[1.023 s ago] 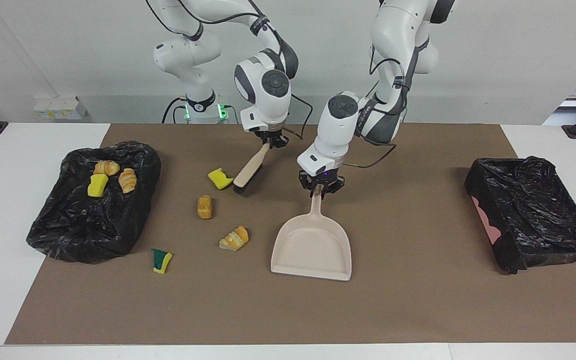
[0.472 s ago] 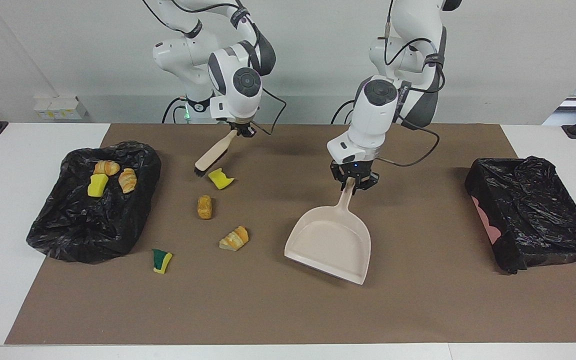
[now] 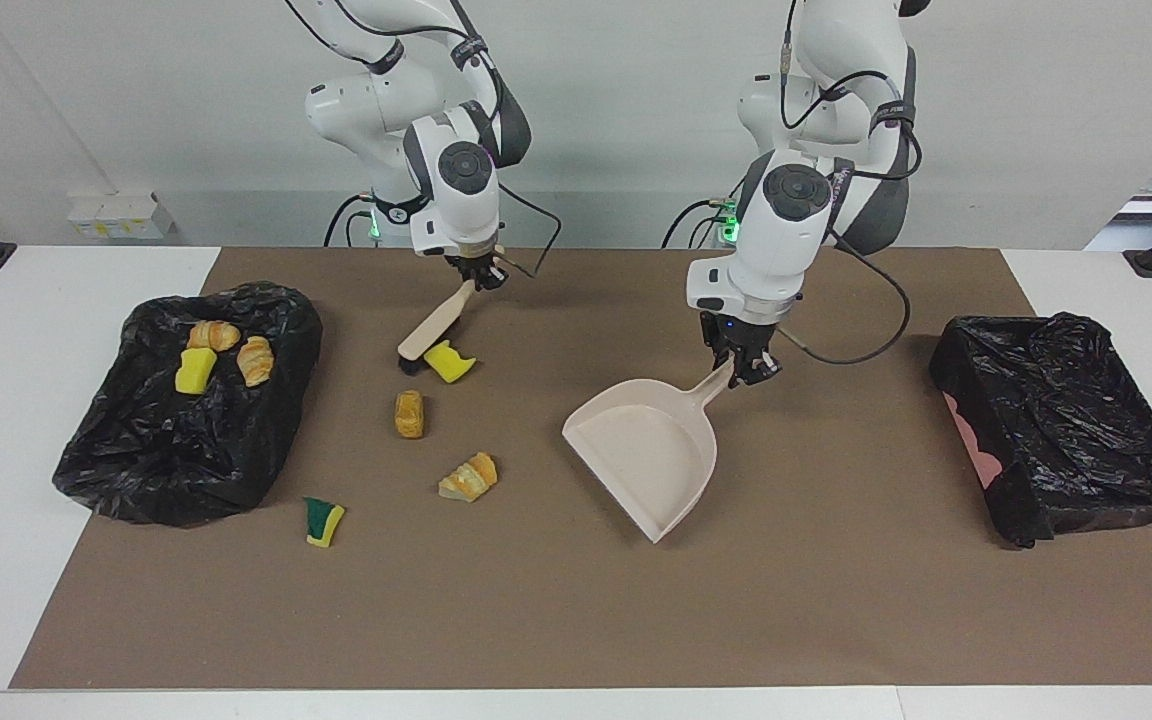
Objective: Sweep and dump trash in bin
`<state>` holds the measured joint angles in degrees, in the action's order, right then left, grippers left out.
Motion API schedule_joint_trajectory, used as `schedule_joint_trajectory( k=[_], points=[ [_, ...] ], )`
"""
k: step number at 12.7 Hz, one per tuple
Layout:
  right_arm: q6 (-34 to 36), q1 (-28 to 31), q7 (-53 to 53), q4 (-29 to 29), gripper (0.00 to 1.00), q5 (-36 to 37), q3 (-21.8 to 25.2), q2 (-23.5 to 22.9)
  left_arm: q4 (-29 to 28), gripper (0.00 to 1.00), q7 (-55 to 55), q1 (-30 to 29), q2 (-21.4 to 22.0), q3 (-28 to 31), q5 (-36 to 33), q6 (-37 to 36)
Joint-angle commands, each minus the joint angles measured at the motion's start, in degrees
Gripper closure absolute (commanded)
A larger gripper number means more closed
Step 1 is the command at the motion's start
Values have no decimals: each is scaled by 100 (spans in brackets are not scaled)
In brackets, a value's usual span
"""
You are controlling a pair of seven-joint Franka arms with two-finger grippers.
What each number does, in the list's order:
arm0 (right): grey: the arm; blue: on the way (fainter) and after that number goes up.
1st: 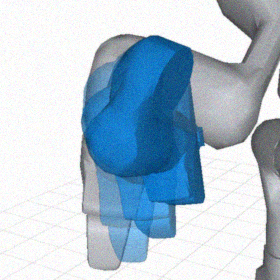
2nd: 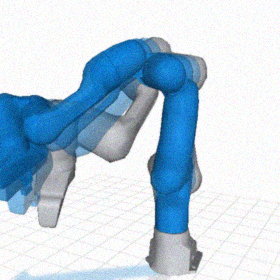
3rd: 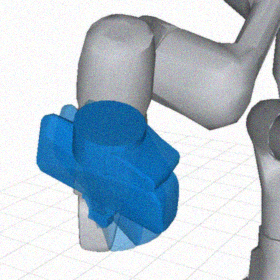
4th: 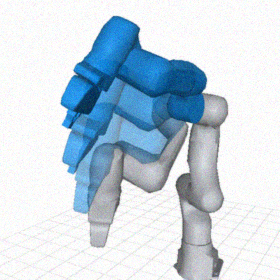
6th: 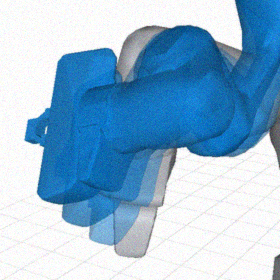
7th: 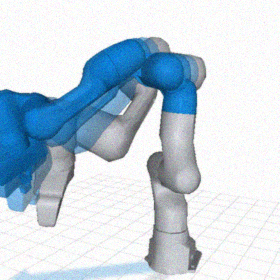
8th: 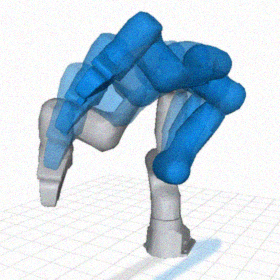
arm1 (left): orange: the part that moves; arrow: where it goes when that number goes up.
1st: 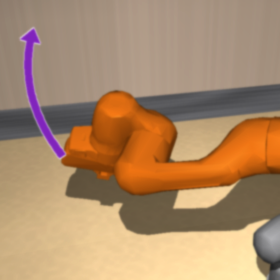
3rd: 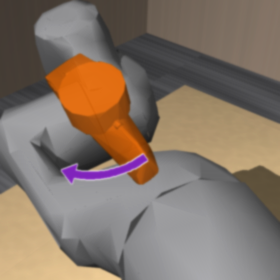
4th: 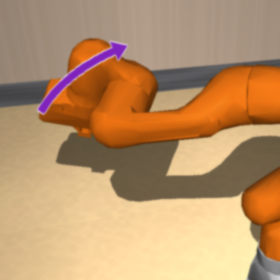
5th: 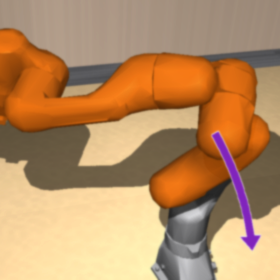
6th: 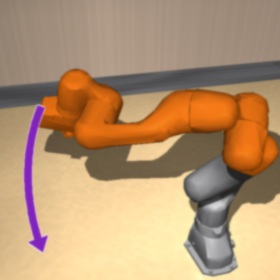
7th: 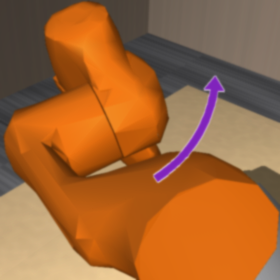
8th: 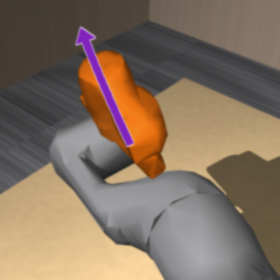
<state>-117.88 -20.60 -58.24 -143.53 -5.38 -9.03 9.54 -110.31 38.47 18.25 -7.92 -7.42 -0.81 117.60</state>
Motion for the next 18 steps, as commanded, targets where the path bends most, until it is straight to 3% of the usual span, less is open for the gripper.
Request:
schedule_joint_trajectory(
  k=[1,5,9,11,13,18],
  points=[
    [-94,65,435,886,100,-112,-55,-908,-253,100,354,37,106,-49,-216,-53],
    [19,56,1558,1564,100,-95,-81,-1410,-683,100,346,406,158,-49,-428,192],
    [29,-84,3605,1863,100,-147,-116,-1639,-1167,100,337,565,431,-58,-455,457],
    [64,-216,4371,2283,100,-680,-134,-1832,-1185,100,337,539,440,-58,-455,483],
    [492,-260,4497,2829,100,-894,-125,-1982,-1212,100,337,504,440,-66,-446,570],
    [1302,397,4453,3252,100,-448,-55,-1886,-1229,100,241,443,431,-66,-446,693]
  ],
)
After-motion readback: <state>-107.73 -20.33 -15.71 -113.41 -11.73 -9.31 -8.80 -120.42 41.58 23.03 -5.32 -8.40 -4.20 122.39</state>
